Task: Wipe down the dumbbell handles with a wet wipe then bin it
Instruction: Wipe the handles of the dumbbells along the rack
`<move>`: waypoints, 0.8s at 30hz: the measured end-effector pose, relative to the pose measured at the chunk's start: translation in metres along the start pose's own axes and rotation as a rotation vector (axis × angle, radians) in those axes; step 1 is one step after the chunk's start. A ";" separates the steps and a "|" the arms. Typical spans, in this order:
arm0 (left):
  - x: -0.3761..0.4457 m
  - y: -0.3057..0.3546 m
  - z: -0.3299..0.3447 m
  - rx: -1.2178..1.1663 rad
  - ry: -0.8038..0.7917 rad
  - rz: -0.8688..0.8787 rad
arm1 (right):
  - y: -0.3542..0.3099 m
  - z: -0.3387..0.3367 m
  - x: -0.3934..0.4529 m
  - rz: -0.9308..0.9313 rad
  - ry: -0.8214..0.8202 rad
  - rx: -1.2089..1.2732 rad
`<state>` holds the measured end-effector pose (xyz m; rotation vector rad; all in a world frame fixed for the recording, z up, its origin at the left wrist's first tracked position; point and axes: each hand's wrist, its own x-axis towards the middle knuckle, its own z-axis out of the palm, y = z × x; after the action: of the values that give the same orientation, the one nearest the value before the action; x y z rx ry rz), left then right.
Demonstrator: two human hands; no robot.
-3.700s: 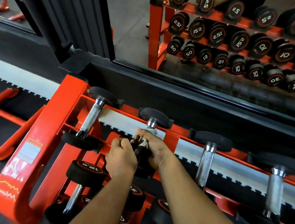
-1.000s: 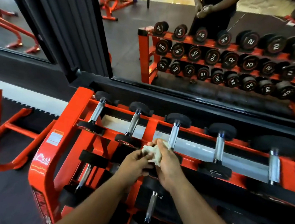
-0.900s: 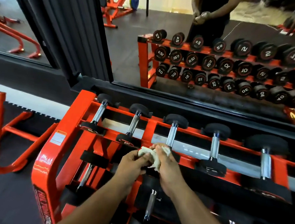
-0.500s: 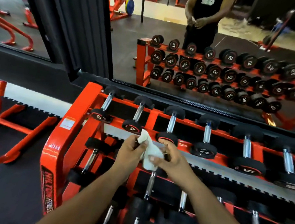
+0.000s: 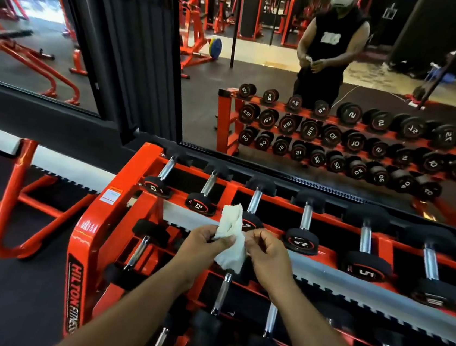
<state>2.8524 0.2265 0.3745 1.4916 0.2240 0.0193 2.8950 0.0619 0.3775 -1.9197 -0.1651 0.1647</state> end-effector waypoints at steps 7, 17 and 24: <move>-0.012 -0.009 0.080 0.266 0.042 0.104 | 0.015 -0.065 -0.008 -0.033 0.004 -0.021; -0.028 0.002 0.108 -0.133 0.087 -0.140 | 0.031 -0.120 -0.009 0.118 -0.297 0.212; -0.034 0.014 0.092 0.053 0.209 -0.022 | 0.000 -0.106 -0.024 0.168 -0.238 0.288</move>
<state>2.8359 0.1315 0.3992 1.5400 0.4123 0.1527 2.8917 -0.0404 0.4153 -1.6224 -0.1303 0.5041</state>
